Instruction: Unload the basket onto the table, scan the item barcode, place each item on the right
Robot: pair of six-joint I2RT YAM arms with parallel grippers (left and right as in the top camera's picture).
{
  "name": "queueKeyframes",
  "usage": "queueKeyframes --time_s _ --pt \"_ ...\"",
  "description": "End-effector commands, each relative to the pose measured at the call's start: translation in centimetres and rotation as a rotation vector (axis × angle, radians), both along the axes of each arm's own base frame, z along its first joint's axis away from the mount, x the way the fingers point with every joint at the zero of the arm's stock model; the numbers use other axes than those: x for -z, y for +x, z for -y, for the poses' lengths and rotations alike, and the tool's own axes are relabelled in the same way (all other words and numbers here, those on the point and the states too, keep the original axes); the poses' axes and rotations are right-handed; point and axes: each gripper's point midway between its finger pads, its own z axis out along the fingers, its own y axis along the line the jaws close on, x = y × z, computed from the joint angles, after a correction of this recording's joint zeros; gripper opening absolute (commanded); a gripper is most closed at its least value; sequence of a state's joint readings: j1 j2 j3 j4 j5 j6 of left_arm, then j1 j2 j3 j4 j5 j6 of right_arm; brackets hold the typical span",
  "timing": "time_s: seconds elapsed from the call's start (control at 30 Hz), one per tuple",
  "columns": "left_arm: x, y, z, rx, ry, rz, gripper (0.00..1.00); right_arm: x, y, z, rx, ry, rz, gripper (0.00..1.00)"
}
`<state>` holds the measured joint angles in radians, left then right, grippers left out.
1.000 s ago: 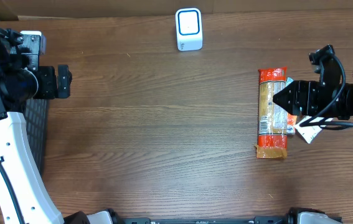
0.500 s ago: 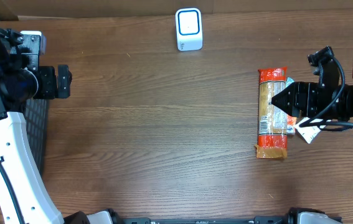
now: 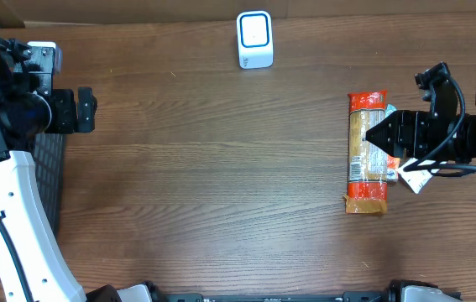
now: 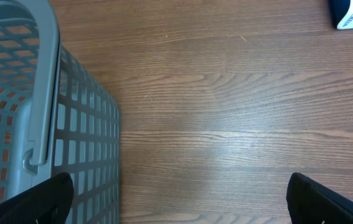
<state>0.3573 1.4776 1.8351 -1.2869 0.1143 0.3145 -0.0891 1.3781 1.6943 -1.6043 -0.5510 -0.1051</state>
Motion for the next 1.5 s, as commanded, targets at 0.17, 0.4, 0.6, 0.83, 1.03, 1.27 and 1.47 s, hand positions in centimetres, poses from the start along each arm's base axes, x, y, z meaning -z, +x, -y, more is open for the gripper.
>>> queueKeyframes --time_s 0.17,0.4,0.6,0.83,1.03,1.27,1.47 --pt "0.2 0.1 -0.3 0.003 0.011 -0.006 1.00 -0.8 -0.3 -0.1 -0.010 -0.005 0.037 0.63" --pt "0.2 0.1 -0.3 0.003 0.011 -0.006 1.00 -1.1 0.2 -0.1 -0.004 -0.004 0.064 1.00" --pt "0.2 0.1 -0.3 0.003 0.011 -0.006 1.00 -1.7 0.5 -0.8 0.047 0.069 0.040 1.00" --pt "0.2 0.1 -0.3 0.003 0.011 -0.006 1.00 -1.7 0.5 -0.8 0.080 0.090 0.012 1.00" --pt "0.2 0.1 -0.3 0.002 0.010 -0.006 1.00 -1.5 0.6 -0.4 0.088 0.061 0.015 1.00" --pt "0.2 0.1 -0.3 0.002 0.010 -0.006 1.00 -2.0 4.3 2.5 0.088 -0.150 0.244 1.00" --pt "0.2 0.1 -0.3 0.003 0.011 -0.006 1.00 -5.9 5.6 0.5 -0.154 -0.315 0.783 1.00"
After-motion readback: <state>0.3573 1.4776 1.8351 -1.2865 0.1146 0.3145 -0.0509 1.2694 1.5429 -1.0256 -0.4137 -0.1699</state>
